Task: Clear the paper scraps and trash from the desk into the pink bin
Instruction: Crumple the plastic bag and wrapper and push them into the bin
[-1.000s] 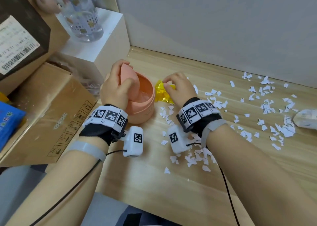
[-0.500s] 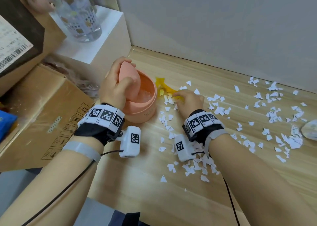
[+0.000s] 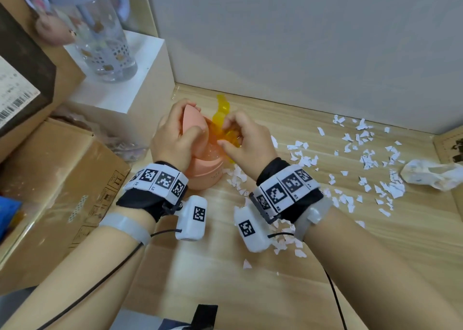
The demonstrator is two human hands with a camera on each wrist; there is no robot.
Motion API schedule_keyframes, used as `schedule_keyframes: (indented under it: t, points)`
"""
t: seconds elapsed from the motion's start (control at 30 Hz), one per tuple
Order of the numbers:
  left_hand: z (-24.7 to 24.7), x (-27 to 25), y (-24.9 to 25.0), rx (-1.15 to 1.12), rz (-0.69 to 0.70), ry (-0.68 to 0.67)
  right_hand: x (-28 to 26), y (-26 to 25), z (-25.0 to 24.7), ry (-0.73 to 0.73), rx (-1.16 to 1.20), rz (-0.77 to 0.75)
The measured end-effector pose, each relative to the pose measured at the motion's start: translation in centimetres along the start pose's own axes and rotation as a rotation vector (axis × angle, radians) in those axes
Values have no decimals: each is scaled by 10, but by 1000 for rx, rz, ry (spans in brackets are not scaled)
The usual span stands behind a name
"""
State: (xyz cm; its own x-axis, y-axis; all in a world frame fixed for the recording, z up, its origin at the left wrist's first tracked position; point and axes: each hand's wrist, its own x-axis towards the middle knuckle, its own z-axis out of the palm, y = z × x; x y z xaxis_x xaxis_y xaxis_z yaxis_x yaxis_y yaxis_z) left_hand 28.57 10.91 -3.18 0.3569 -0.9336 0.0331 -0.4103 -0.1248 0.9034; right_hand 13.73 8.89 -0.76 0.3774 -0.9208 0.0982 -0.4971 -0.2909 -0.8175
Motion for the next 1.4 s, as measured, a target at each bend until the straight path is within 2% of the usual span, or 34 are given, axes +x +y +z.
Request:
schedule_keyframes:
  t: [0.1,0.23,0.33,0.37,0.43,0.5,0.57,0.67,0.73,0.83,0.97,1.03,1.13,1.27,1.4]
  points:
    - [-2,0,1,26,9,-1,-4,-3,22,-169,-147,52]
    - [-1,2,-2,46,35,13,-3,2,22,-371,-505,-33]
    - [0,3,-4,53,39,7,3,8,18,-517,-442,-74]
    - [0,4,-4,57,40,6,5,11,16,-500,-381,-96]
    - [-1,4,-5,65,44,6,8,12,9,-328,-245,-94]
    - [-1,4,-4,67,46,4,11,12,3,-91,-61,-33]
    - [-1,5,-3,68,45,-2,14,9,3,43,120,69]
    - [-1,5,-3,67,43,-9,21,5,13,64,244,228]
    - [-1,5,-3,61,39,-12,25,6,19,93,191,273]
    - [-2,5,-3,58,33,-20,24,12,25,125,-25,206]
    - [-3,4,-2,59,27,-23,11,19,28,-13,-154,11]
    - [-2,5,-3,72,29,-24,4,23,25,-29,-134,-29]
    - [-2,7,-4,89,38,-25,3,23,21,45,-56,12]
    - [-1,7,-3,80,44,-23,17,15,22,148,-96,108]
    - [0,8,-4,59,43,-25,21,18,30,242,-189,30]
